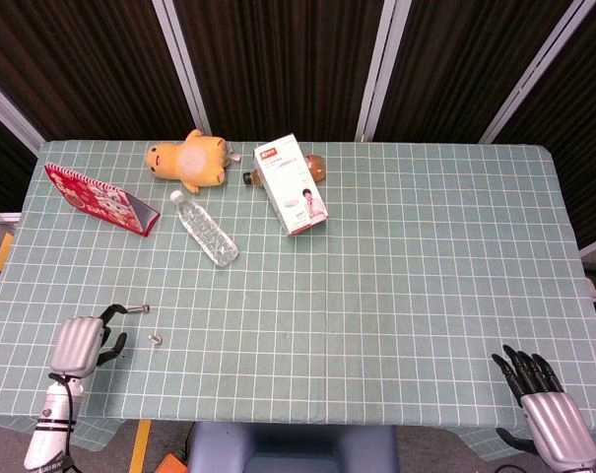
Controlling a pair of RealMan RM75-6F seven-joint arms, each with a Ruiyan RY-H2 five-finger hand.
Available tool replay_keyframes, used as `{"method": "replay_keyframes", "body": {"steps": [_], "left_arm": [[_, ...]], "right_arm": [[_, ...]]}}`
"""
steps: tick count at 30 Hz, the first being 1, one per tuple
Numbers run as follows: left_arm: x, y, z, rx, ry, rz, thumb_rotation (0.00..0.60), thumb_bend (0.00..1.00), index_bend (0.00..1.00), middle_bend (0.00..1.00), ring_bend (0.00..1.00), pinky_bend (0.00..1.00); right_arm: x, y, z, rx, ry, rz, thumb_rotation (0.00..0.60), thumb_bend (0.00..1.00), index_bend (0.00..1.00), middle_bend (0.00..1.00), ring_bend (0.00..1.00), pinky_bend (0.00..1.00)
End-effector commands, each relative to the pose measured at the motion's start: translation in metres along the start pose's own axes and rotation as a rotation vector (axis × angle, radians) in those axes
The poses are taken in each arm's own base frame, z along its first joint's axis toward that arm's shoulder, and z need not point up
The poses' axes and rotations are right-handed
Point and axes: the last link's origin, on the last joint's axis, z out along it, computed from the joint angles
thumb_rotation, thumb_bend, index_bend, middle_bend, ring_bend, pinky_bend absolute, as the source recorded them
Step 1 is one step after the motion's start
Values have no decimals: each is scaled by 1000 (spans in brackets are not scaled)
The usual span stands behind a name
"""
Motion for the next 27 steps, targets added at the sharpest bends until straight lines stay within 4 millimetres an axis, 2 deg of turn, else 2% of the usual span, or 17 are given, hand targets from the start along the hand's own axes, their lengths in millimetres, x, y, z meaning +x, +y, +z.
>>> {"method": "replay_keyframes", "body": {"steps": [1,8,20,27], "left_arm": [[-4,-21,12,56,-18,-16,600,375,402,1000,1000,1000],[-23,-22,29,63,-53,-28,600,373,432,1000,1000,1000],[-35,-8,44,54,-67,-16,600,371,432,1000,1000,1000],[-40,-9,49,72,-83,-1,600,371,433,1000,1000,1000]], "right_arm": [[-1,-1,-1,3,-5,-1,600,160,0,0,0,0],[-2,-2,-1,6,-6,-4,600,159,0,0,0,0],[-2,0,0,-3,-8,-4,600,161,0,0,0,0],[-2,1,0,-8,-11,-4,600,161,0,0,0,0]]}}
